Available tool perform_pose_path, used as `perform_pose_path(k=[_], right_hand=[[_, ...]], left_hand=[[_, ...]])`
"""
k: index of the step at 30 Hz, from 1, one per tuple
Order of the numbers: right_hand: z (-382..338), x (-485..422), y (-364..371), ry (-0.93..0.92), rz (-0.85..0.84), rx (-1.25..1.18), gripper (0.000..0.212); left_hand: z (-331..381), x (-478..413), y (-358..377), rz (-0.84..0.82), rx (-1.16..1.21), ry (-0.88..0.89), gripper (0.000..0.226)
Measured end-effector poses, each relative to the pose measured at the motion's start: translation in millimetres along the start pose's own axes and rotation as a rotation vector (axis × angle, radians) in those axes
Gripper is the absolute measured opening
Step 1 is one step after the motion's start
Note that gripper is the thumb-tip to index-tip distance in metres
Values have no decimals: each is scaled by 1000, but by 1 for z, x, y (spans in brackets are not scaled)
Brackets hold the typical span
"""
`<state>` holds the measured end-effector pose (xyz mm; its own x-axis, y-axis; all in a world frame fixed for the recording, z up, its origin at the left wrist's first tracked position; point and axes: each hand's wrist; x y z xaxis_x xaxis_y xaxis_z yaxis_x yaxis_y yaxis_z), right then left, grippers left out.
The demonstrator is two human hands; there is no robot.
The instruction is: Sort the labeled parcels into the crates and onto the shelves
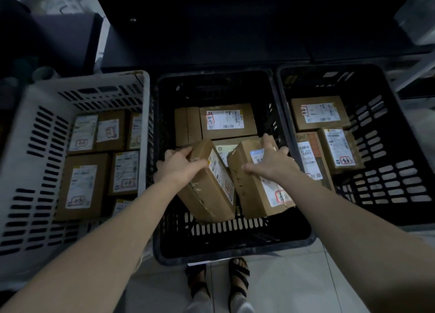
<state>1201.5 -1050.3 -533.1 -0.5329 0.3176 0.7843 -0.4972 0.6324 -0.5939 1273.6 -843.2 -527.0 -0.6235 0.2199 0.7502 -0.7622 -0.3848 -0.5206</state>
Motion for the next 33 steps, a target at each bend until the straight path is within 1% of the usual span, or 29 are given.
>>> perform_pose_path(k=[4, 6, 9, 13, 18, 21, 24, 28, 30, 33], right_hand=[[3, -2, 11, 98, -119, 108, 109], [3, -3, 19, 142, -143, 139, 108], [7, -9, 30, 185, -135, 99, 108], [6, -17, 44, 220, -115, 74, 108], [6, -13, 60, 214, -36, 0, 107], [12, -13, 81, 193, 1, -62, 108], [16, -21, 94, 200, 6, -60, 110], [20, -39, 100, 211, -34, -60, 115], [21, -48, 104, 217, -90, 0, 118], [19, -57, 96, 221, -181, 271, 123]], left_hand=[[7, 3, 5, -33, -174, -26, 78], [6, 4, 10, -33, -285, -44, 78], [0, 5, 17, -40, -406, -40, 76], [-1, 5, 31, -87, -477, -21, 76], [10, -3, 36, -78, -569, -5, 73], [15, -9, 37, -107, -628, -7, 72], [18, -15, 37, -140, -673, -8, 71], [23, -21, 38, -150, -718, 12, 69], [25, -25, 40, -164, -746, 13, 71], [27, -31, 41, -163, -773, 13, 74]])
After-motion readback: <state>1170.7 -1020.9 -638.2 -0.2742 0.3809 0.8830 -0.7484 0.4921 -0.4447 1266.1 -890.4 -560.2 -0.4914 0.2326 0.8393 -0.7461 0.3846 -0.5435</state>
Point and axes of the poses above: each hand's wrist, its own x-axis away from the middle knuckle, its own y-axis out of the palm, z = x × y, and after that the axes turned 13 degrees about -z, right-handed
